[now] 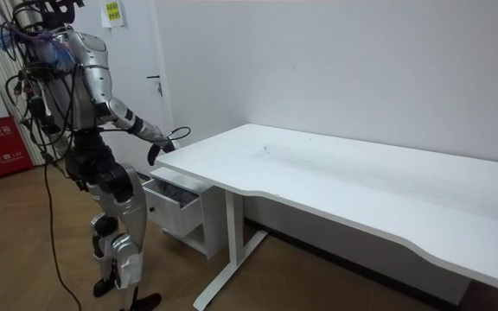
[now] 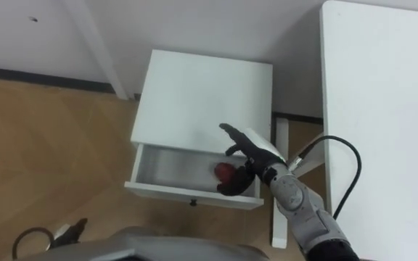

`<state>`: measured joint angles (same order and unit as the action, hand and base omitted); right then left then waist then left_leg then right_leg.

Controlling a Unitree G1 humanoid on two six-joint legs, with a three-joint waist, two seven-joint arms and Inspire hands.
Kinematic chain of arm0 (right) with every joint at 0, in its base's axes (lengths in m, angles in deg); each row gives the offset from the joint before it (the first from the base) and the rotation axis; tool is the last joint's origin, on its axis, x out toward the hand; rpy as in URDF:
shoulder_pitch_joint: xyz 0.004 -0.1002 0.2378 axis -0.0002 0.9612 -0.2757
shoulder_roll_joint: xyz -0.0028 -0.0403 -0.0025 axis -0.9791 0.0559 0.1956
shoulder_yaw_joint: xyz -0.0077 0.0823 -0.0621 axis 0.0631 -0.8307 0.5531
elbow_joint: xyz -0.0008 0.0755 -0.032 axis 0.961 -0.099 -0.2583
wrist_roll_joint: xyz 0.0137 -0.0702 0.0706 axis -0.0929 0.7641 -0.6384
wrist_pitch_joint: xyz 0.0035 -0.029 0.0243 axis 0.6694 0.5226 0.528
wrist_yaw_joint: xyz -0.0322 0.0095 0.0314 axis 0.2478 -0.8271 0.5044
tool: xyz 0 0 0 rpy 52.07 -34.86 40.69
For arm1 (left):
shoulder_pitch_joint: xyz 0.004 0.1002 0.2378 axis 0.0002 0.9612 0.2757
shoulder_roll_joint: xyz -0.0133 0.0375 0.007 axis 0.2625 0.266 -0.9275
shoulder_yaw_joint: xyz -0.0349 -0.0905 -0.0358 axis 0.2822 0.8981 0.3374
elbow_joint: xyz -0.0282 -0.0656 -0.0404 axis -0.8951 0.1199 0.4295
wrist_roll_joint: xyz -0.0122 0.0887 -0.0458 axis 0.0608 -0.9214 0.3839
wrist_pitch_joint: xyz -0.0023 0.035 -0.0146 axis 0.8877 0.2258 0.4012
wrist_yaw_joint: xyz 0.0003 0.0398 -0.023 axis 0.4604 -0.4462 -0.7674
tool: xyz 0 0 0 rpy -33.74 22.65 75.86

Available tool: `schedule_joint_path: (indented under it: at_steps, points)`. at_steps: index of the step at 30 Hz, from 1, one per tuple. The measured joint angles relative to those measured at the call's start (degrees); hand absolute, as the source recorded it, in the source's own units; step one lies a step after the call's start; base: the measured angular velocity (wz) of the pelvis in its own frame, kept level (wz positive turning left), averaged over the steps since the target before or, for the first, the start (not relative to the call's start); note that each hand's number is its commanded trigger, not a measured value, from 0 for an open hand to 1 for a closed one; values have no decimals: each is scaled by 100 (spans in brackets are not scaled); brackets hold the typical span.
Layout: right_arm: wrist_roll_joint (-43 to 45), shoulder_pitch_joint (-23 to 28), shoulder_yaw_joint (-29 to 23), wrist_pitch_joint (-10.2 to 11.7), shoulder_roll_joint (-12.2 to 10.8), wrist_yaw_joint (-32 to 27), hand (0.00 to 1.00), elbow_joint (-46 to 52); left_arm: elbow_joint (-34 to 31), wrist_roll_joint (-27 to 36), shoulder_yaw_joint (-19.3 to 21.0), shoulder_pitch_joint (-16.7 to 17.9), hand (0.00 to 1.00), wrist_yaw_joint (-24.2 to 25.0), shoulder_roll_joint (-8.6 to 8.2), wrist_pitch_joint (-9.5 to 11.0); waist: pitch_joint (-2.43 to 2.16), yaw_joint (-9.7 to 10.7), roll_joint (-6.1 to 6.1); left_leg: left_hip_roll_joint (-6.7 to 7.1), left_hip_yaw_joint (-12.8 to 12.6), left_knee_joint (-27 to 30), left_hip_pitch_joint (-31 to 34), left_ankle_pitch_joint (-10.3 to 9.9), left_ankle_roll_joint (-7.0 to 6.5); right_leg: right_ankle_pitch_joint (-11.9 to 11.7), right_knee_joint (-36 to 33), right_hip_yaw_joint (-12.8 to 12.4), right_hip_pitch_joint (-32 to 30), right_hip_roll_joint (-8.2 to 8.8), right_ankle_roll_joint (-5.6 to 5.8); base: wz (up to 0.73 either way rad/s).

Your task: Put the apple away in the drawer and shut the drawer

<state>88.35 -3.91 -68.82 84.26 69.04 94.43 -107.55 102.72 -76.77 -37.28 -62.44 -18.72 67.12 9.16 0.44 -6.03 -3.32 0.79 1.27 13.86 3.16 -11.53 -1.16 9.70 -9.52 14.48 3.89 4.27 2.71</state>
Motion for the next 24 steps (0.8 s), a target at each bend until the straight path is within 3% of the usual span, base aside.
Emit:
schedule_joint_path:
  at_steps: [7, 8, 10, 11, 12, 13, 14, 15, 17, 18, 19, 20, 21, 22, 24]
  points:
    - [-219, -32, -213, 127, -94, -285, 0, -776, -12, 6, 12, -15, 0, -132, -38, 48, -16, 3, -10, 13, -28, 123, 14, -13, -18, 3, -88, 36, -4, 42, 4, 3]
    - [-253, -32, -415, 104, -117, -387, 0, -974, 2, 22, 10, -28, 0, -145, -90, 65, 18, 61, 57, 14, -132, 256, 81, -54, -75, 47, -346, 129, -93, 113, 52, 26]
    - [-354, -20, -812, 92, -127, -630, 0, -1271, 98, 19, 13, -64, 0, -144, -161, 104, 18, 270, 181, 13, -425, 379, 157, -127, -168, 174, -1437, 119, -580, 338, 147, 34]
    - [-479, 42, -1097, 82, -138, -803, 0, -1430, 110, 19, 23, -86, 0, -141, -142, 110, 15, 362, 186, 104, -540, 408, 137, -109, -263, 118, -2607, -39, -1139, 580, 94, 30]
    - [-648, 100, -1365, 91, -119, -977, 0, -1618, 150, 10, 36, -90, 0, -142, -82, 112, 19, 417, 166, 185, -654, 523, 102, -127, -376, -291, -3704, -353, -1789, 781, 42, 19]
    - [-750, 114, -1493, 104, -104, -1068, 0, -1751, 214, 9, 40, -108, 0, -143, -61, 119, 15, 414, 203, 165, -664, 614, 112, -160, -429, -685, -4155, -515, -2074, 799, 53, -6]
    - [-957, 104, -1742, 131, -56, -1208, 0, -2067, 381, 17, 101, -131, 0, -142, -17, 150, 16, 434, 373, 83, -709, 751, 119, -221, -524, -1689, -4846, -822, -2640, 730, 97, -21]
    - [-1071, 105, -1862, 164, -49, -1268, 0, -2214, 473, 17, 176, -144, 0, -143, 19, 180, 14, 443, 405, 52, -752, 803, 121, -252, -571, -2042, -5253, -959, -2941, 674, 39, -43]
    - [-1684, 94, -2037, 237, 77, -1451, 0, -2362, 564, 21, 372, -131, 0, -136, 147, 167, 95, 513, 540, -50, -857, 1096, 325, -372, -659, -1194, -7739, -1018, -4089, 524, -54, -30]
    - [-1971, 121, -2033, 298, 144, -1519, 0, -2593, 571, 30, 387, -143, 0, -129, 183, 138, 108, 671, 640, -94, -776, 1165, 407, -398, -683, -926, -8227, -907, -4214, 472, -69, 15]
    - [-2070, 123, -2034, 299, 171, -1523, 0, -2766, 575, 28, 392, -144, 0, -127, 193, 128, 94, 734, 673, -100, -721, 1182, 427, -416, -693, -840, -8195, -878, -4175, 450, -66, 29]
    - [-2183, 148, -2022, 227, 187, -1543, 0, -3113, 587, 37, 402, -88, 0, -127, 213, 122, 78, 747, 673, -84, -713, 1170, 399, -432, -681, -707, -7642, -870, -3897, 429, -25, 15]
    - [-2318, 179, -2015, 139, 167, -1533, 0, -3370, 579, 70, 406, -24, 0, -137, 214, 126, 114, 763, 622, -34, -678, 1155, 313, -433, -685, -583, -6579, -812, -3330, 435, 42, 7]
    - [-2374, 209, -2012, 110, 147, -1514, 0, -3477, 549, 89, 406, -6, 0, -138, 213, 124, 110, 772, 607, 13, -675, 1140, 275, -429, -675, -507, -5895, -785, -3013, 430, 81, -4]
    - [-2399, 312, -2006, -44, 96, -1497, 0, -3609, 483, 138, 446, 120, 0, -135, 207, 94, 63, 750, 424, 207, -723, 1088, 334, -421, -657, -206, -3783, -815, -2024, 366, 186, -8]
